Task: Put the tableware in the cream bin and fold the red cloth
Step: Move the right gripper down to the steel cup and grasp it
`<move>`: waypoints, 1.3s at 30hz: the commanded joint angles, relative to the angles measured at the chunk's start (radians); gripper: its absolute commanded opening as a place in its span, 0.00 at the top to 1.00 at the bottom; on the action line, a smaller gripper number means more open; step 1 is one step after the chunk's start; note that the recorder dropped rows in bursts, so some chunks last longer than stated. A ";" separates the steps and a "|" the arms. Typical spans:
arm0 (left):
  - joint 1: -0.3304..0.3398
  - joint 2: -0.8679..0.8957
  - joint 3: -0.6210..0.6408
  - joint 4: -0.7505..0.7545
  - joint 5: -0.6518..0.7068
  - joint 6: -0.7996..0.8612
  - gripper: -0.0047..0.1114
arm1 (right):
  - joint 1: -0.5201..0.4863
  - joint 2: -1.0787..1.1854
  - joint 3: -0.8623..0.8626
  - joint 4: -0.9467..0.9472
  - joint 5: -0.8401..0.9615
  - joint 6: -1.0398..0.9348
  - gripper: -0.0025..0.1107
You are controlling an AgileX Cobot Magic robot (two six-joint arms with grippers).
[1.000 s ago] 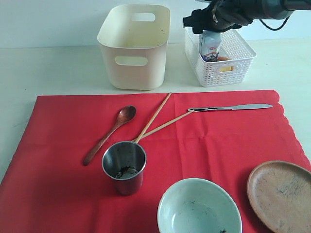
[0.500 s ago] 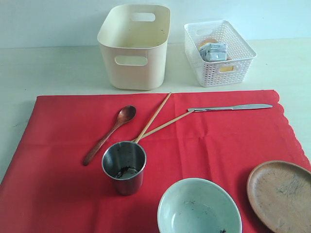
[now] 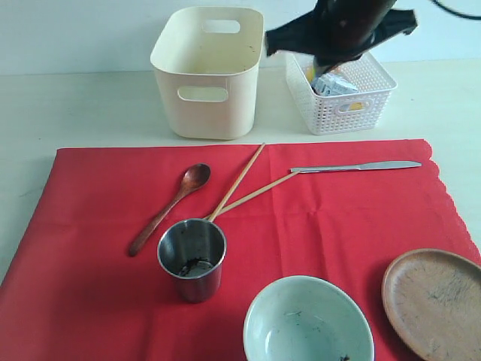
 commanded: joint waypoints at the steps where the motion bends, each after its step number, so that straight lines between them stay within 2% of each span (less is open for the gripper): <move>1: -0.006 -0.006 0.000 0.004 -0.006 -0.007 0.95 | 0.099 -0.011 0.057 0.002 -0.015 -0.015 0.98; 14: -0.006 -0.006 0.000 0.004 -0.006 -0.007 0.95 | 0.266 -0.011 0.061 0.024 0.044 -0.028 0.98; 24: -0.006 -0.006 0.000 0.004 -0.006 -0.007 0.95 | 0.364 -0.011 0.061 0.043 0.243 -0.028 0.98; 27: -0.006 -0.006 0.000 0.004 -0.006 -0.007 0.95 | 0.403 -0.011 0.061 0.043 0.254 -0.009 0.98; 30: -0.006 -0.006 0.000 0.004 -0.006 -0.007 0.95 | 0.459 -0.009 0.061 0.030 0.241 0.066 0.92; 34: -0.006 -0.006 0.000 0.004 -0.006 -0.007 0.95 | 0.525 0.015 0.061 -0.055 0.201 0.110 0.76; 39: -0.006 -0.006 0.000 0.004 -0.006 -0.007 0.95 | 0.532 0.070 0.061 -0.007 0.145 0.117 0.58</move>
